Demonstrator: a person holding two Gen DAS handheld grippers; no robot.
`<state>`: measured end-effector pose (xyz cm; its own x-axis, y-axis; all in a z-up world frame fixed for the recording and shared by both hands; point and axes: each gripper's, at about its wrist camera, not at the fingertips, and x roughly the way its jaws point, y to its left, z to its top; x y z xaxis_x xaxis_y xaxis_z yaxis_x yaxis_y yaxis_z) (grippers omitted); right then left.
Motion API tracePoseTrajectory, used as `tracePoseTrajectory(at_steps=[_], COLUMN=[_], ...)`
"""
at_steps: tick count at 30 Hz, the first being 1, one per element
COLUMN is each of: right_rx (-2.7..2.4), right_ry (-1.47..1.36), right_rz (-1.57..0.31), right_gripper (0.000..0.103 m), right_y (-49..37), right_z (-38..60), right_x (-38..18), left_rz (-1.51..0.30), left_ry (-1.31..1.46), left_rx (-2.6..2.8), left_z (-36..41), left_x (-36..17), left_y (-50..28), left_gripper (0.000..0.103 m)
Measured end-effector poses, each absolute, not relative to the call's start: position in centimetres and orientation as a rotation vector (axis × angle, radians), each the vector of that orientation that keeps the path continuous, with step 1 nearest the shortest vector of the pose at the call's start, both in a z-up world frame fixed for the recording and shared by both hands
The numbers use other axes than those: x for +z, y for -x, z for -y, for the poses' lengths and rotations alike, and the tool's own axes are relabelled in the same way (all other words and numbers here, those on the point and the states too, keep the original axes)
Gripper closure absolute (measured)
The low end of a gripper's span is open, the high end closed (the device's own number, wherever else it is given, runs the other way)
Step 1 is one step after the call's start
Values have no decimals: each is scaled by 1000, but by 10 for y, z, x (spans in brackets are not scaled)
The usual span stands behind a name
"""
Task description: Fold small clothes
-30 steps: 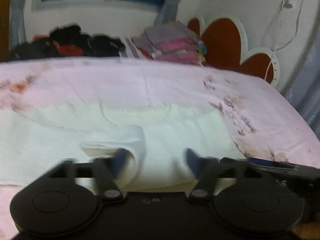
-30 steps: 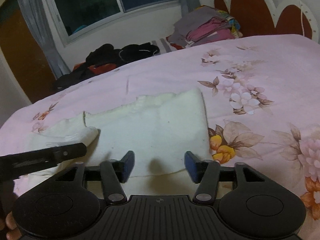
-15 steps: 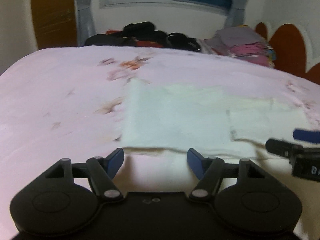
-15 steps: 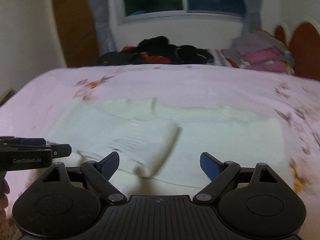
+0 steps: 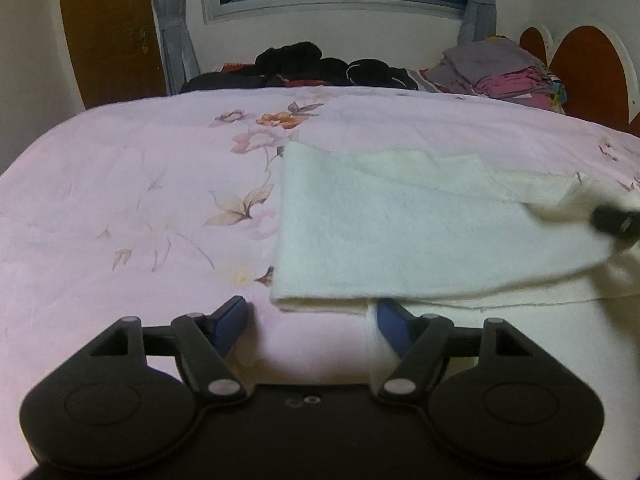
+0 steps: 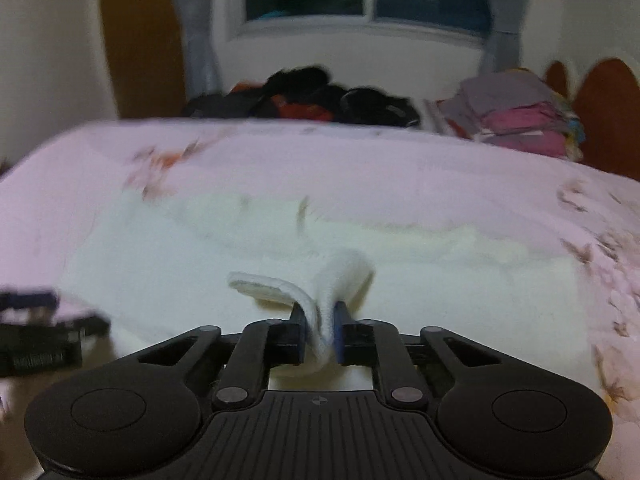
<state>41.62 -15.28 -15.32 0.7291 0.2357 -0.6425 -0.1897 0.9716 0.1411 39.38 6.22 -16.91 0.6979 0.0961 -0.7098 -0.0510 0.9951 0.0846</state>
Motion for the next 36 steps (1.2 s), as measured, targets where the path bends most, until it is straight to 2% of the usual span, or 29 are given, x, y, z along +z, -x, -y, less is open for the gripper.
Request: tracePoseTrajectory(at_steps=[3,5,6,7,8,17,25,27,29,36], right_rx=[180,147,129,120,108,-15,-104,-128,-133,-12], right_ry=[-122,-163,-176,-189,-211,-398,-248,-213,-199,-138], right_rz=[-696,-704,-713,-728,-745,-830,-794,-753,-700,-689], right_gripper=[92,92,92,92,92,92,92,81,31,30], right_y=[-417,-418,-417,-418,-416,-399,-390,-388,-385,-405], right_z=[182,204,215,223,233,298,295,291,290,260], right_x=[-142,-137,-138,-140,-143,-170,-157,-149,-140,-136], left_rz=[-770,-753,-748,-744,-744,-746,-764,-770,-762,-744], left_ry=[-88,-137,-166,-188,-203,-227,-209,-156,-96,-13], left_rx=[65,32,18,2,-8,-6,-4,0,0,-66], left_z=[-56,-46,-39,-33,-28,-26,-33,-40,-46,-26], left_x=[-169,-167,-167,-167,-167,-170,-166,-156,-142,-123], left_y=[-393,-391,-390,-390,-389,-388,-385,-381,-378,-402], left_gripper=[46,72,79,91,94,95,96,96,95,87])
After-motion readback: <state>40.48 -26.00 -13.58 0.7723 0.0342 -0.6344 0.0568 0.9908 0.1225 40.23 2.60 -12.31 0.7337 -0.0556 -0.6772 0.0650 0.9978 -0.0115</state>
